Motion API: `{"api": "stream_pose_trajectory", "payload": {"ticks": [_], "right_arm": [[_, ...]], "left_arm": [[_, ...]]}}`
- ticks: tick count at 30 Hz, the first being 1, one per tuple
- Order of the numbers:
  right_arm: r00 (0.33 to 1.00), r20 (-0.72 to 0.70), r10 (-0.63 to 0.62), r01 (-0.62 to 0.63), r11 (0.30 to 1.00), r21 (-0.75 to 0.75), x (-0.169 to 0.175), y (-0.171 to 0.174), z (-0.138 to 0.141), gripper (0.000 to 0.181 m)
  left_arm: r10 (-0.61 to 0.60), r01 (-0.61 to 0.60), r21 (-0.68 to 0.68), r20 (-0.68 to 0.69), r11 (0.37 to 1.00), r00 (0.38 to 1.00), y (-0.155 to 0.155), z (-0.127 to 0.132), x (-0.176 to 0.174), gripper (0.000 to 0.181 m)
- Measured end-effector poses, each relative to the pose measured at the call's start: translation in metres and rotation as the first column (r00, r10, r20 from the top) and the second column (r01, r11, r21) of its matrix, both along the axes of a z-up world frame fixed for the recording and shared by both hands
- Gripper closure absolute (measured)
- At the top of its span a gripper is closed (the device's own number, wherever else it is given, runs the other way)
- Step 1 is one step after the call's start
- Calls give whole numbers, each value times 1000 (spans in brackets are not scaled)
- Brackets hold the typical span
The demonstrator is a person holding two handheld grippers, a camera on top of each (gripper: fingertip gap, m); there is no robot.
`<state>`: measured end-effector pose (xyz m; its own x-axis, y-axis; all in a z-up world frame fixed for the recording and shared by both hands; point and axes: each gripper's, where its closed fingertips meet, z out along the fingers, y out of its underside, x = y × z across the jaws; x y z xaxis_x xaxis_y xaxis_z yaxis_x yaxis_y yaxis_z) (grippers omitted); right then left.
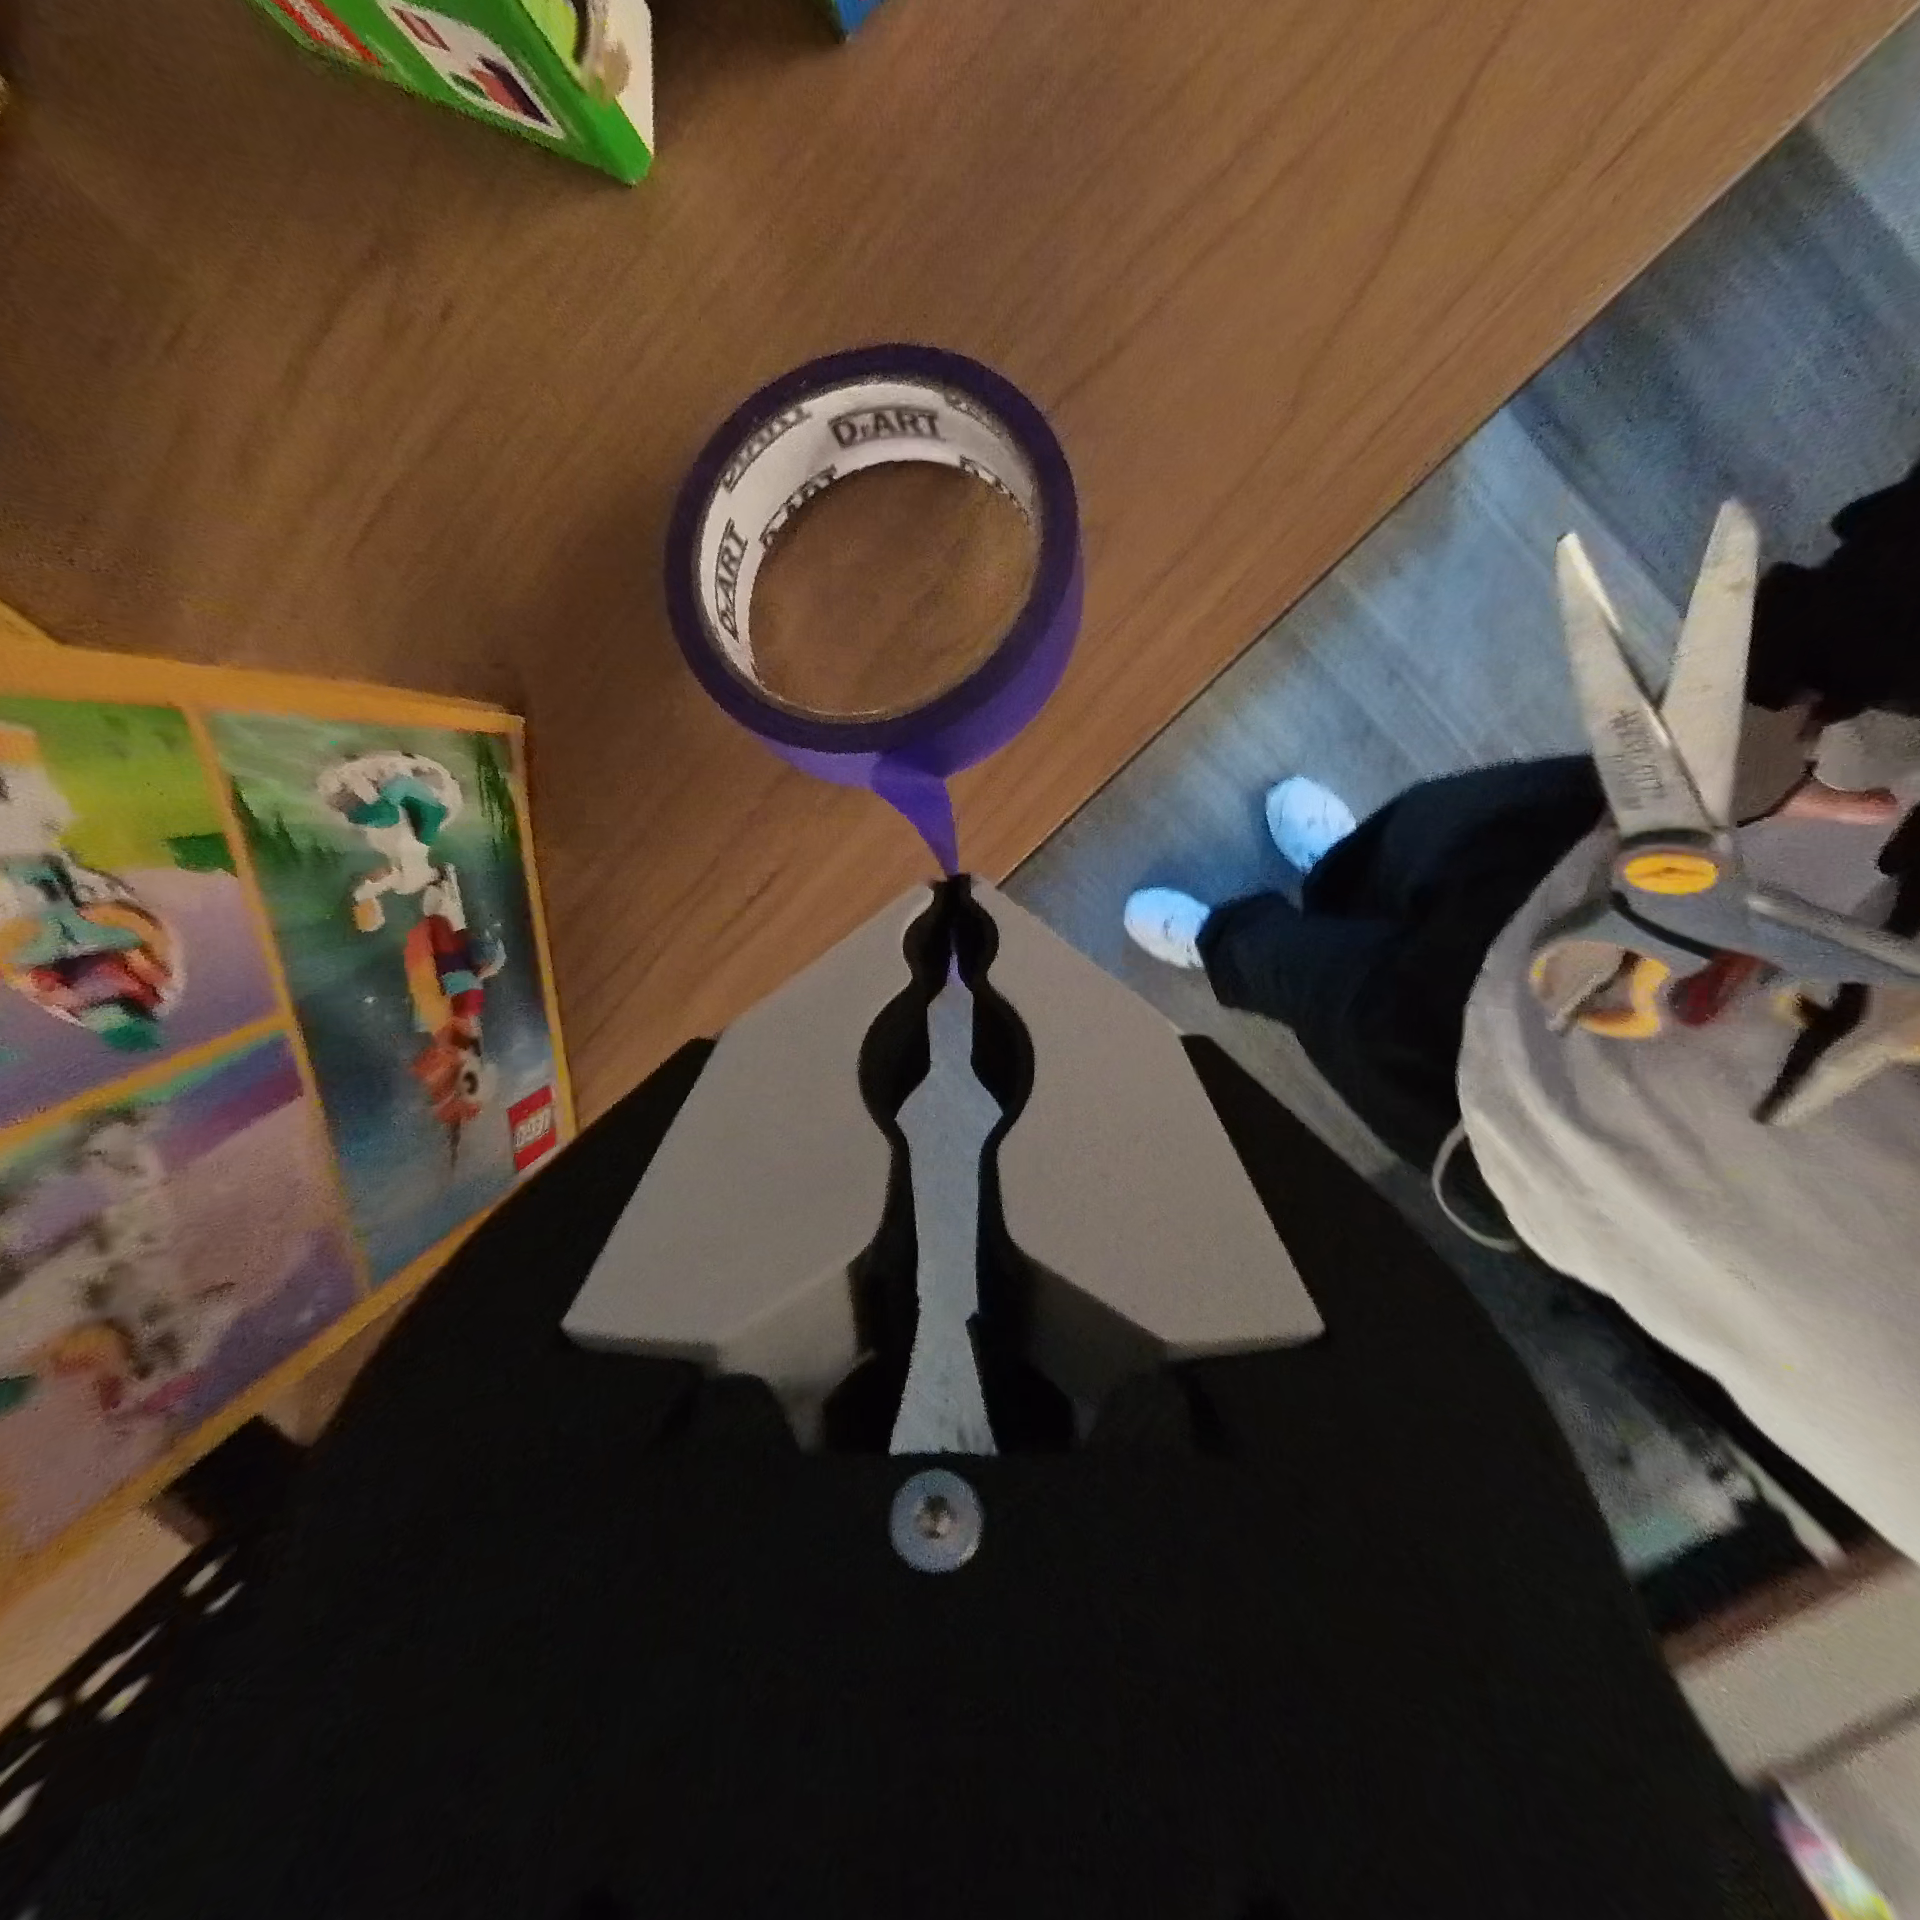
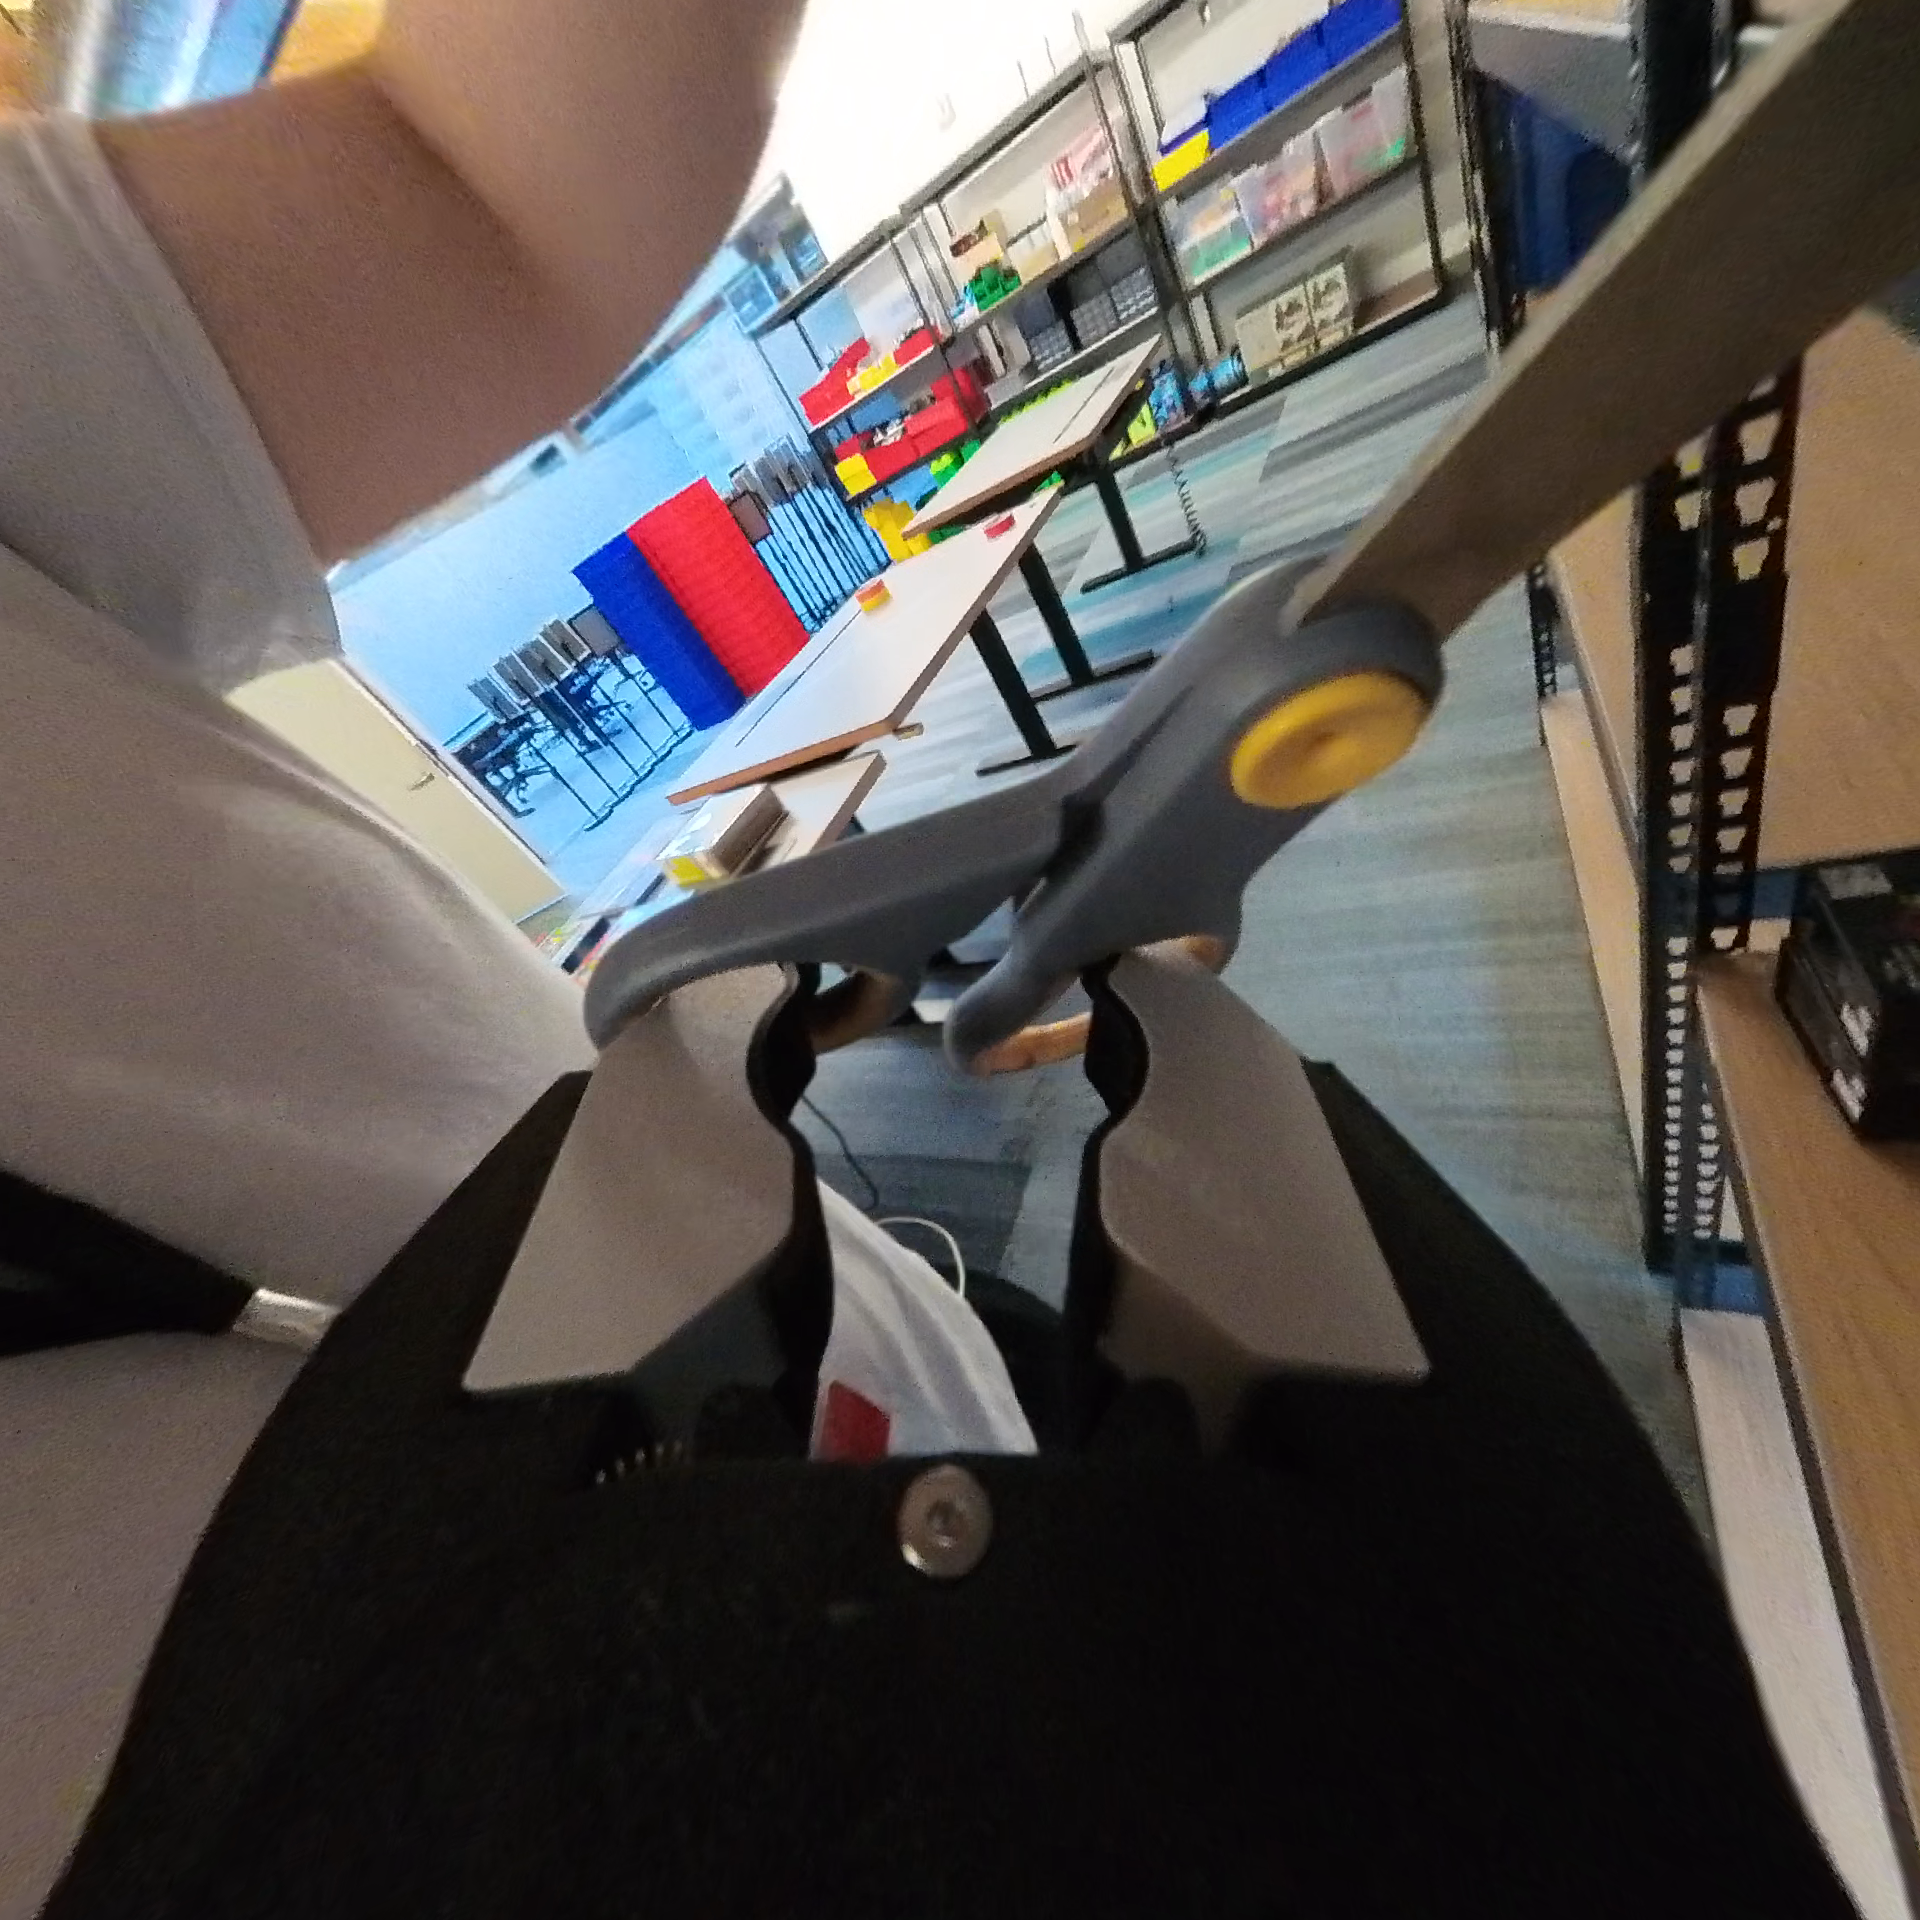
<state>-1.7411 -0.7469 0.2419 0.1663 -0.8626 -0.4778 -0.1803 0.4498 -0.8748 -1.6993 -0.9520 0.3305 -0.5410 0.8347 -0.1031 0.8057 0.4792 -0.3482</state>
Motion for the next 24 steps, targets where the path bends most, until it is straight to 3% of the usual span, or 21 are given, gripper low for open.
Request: {"api": "stream_pose_trajectory", "payload": {"ticks": [4,9,16,24], "right_arm": [[999,32,-12,13,1000,-24,26,-12,10,133],[993,118,-23,28,999,-40,63,-27,31,133],[963,260,-68,67,998,11,98,-56,65,133],[916,387,-110,82,993,88,104,-74,89,133]], "left_arm": [[-28,9,149,126,989,992,-3,10,2,181],[-72,17,208,260,978,963,-19,30,5,181],[-97,6,306,282,952,954,-31,56,-16,181],[-123,-9,433,277,901,953,-25,59,-45,181]]}}
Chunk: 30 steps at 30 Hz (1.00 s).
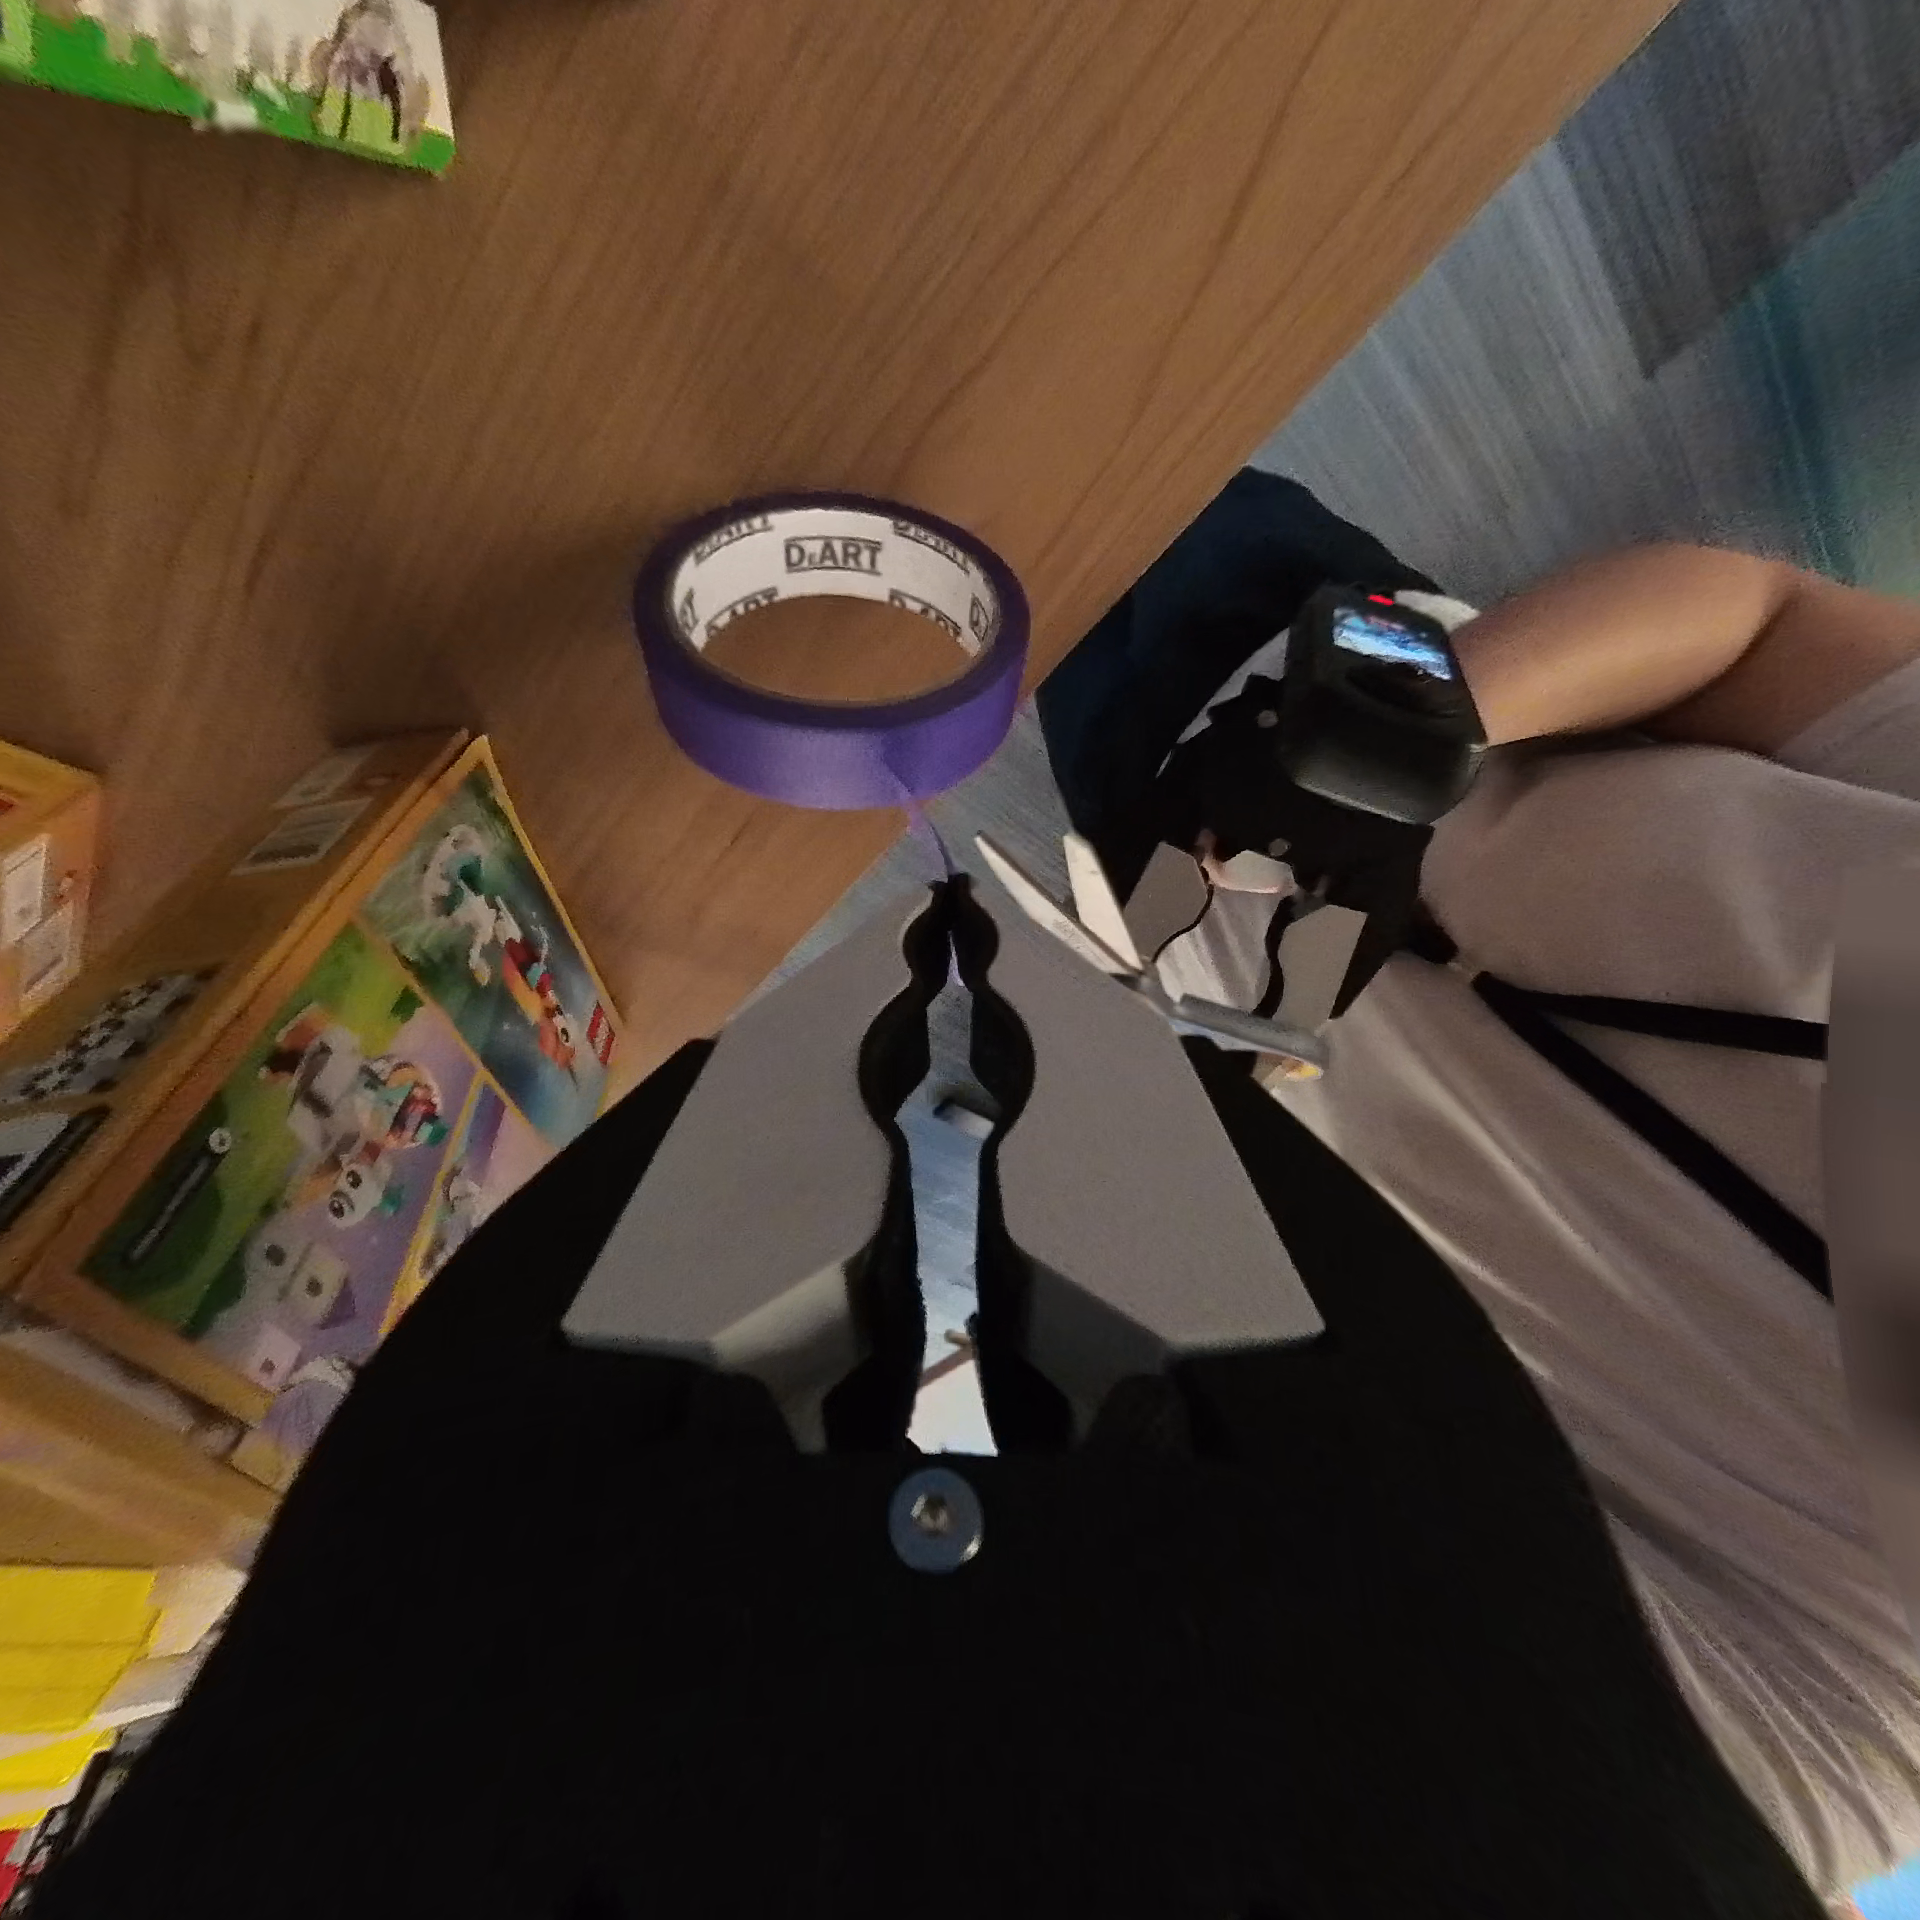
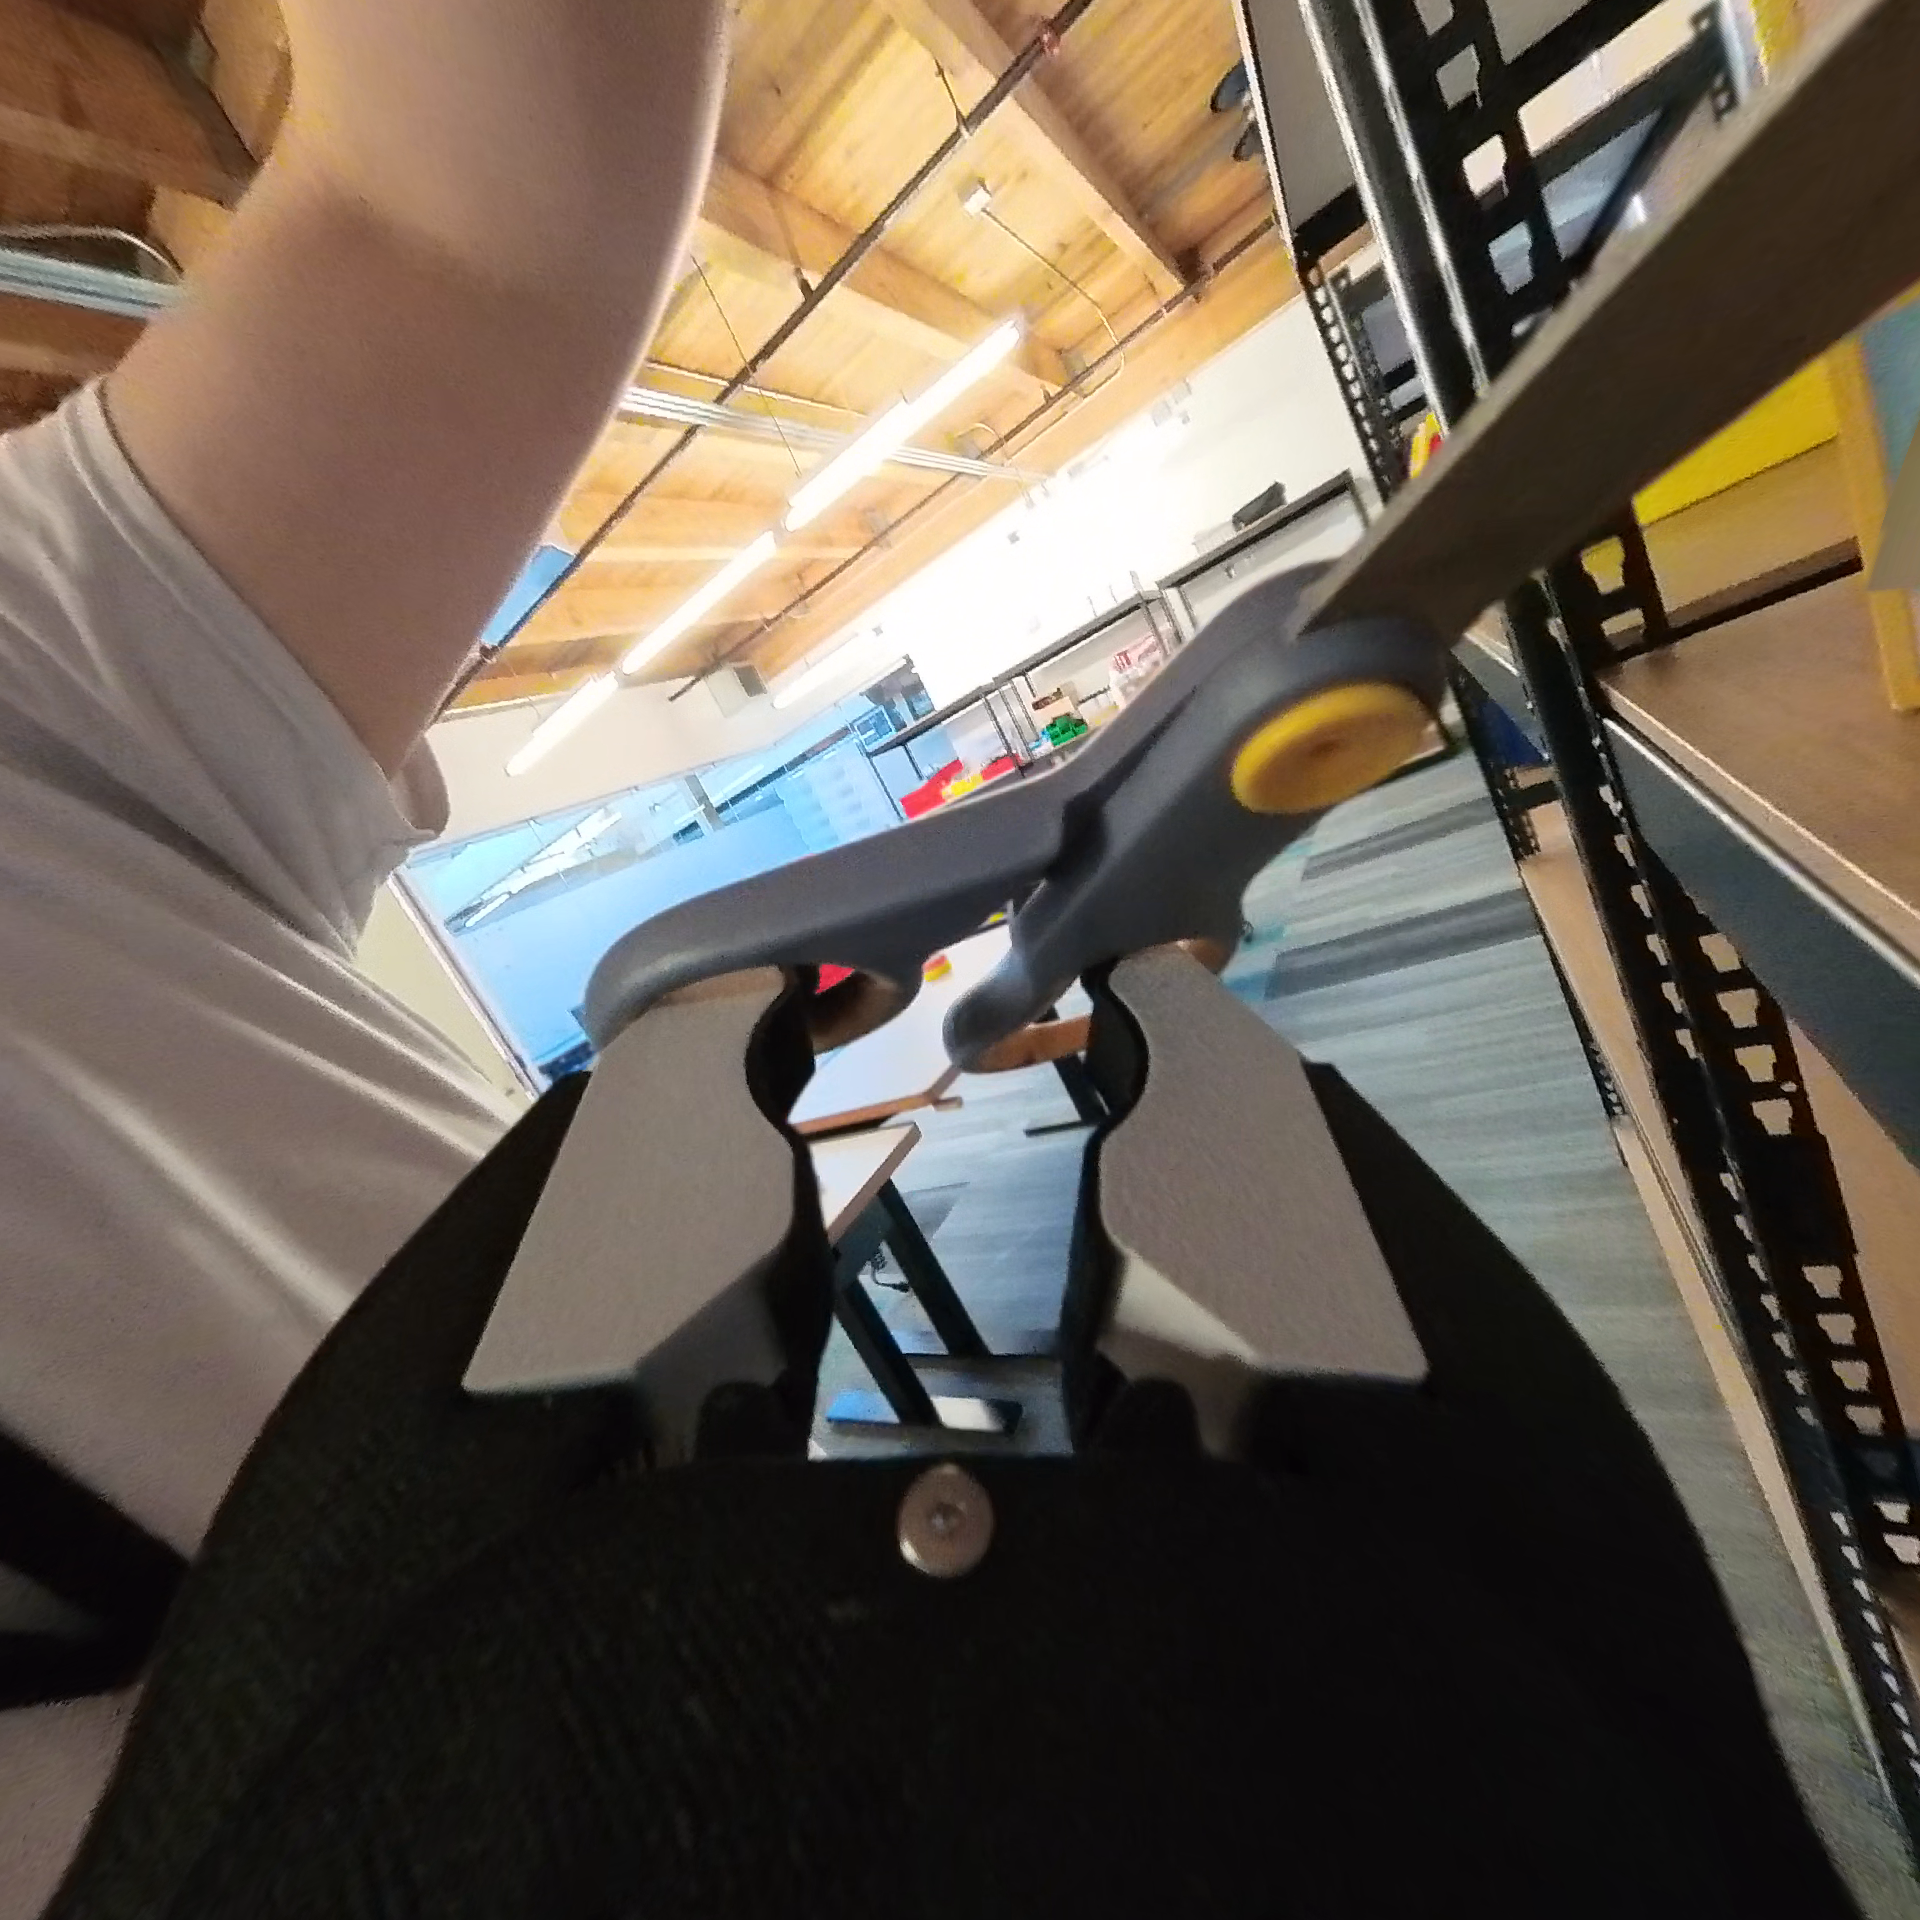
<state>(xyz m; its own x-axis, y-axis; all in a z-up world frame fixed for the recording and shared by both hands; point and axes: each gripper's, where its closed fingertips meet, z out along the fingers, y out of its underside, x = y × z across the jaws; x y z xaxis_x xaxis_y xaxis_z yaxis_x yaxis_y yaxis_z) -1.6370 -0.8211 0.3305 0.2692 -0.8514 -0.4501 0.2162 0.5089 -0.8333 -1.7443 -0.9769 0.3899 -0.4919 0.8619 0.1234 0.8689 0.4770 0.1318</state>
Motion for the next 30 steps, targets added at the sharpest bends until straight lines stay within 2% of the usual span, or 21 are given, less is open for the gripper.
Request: {"api": "stream_pose_trajectory", "payload": {"ticks": [10,18,30], "right_arm": [[996,88,6,-6,1000,2,0,-8,14,133],[992,102,-79,80,997,-3,4,-25,8,133],[991,110,-77,81,996,-32,10,-16,12,133]], "left_arm": [[-18,17,28,44,999,999,-2,-6,-12,181],[19,-21,65,25,998,1000,3,-3,-18,181],[63,-65,81,20,995,998,7,7,-20,181]]}}
